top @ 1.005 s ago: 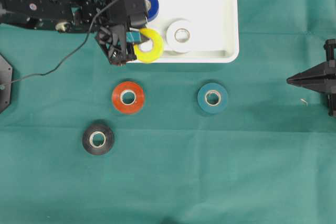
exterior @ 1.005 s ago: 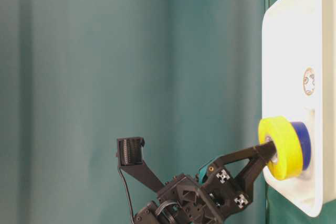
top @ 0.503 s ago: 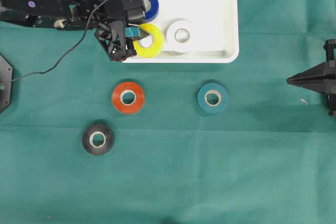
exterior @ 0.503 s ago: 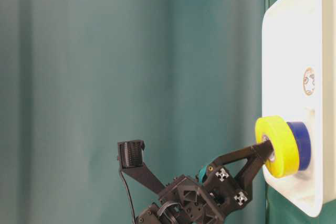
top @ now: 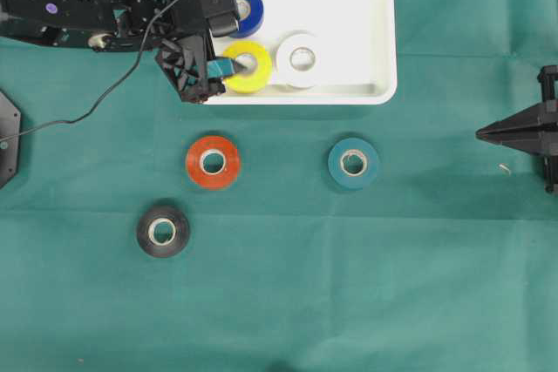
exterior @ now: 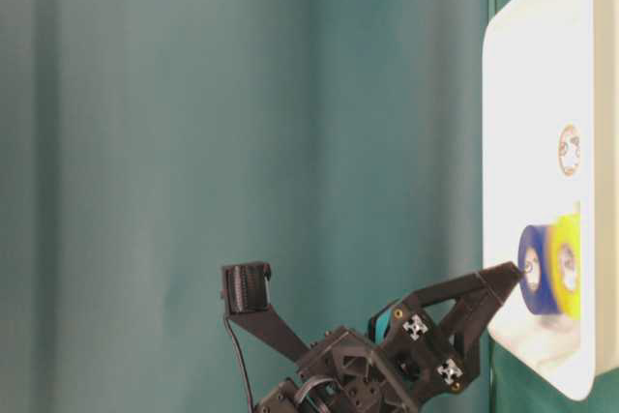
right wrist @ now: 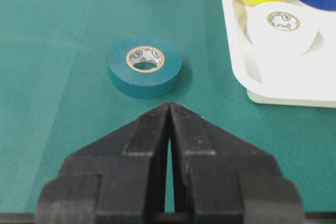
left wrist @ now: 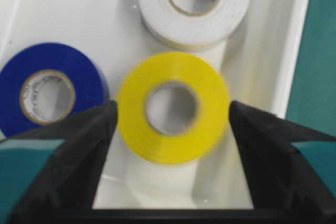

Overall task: Put the tape into the white case with the left arm.
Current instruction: 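Release the yellow roll and withdraw the left gripper toward the orange roll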

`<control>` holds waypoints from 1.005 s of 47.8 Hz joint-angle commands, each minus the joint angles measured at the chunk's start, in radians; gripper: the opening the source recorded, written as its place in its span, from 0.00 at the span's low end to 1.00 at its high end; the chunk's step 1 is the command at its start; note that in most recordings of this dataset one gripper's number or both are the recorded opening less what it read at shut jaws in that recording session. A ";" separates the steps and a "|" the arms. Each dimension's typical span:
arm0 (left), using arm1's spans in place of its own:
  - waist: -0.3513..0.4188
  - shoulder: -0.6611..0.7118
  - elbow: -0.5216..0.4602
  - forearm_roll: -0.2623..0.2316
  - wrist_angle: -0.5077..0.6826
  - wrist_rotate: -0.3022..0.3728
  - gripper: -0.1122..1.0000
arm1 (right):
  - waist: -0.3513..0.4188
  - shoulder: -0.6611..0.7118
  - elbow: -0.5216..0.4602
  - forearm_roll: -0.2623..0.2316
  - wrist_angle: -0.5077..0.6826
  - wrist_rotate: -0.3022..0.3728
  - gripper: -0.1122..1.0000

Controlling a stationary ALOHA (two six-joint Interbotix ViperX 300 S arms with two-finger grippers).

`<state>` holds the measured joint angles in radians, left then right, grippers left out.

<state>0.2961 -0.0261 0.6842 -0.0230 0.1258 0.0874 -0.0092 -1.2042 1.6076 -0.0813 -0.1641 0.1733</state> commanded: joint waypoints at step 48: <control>-0.313 -0.337 0.232 -0.002 -0.179 -0.003 0.75 | -0.002 0.006 -0.011 -0.002 -0.006 0.000 0.02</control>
<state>0.0031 -0.3237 0.9066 -0.0230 -0.0245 0.0813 -0.0092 -1.2042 1.6076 -0.0813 -0.1641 0.1733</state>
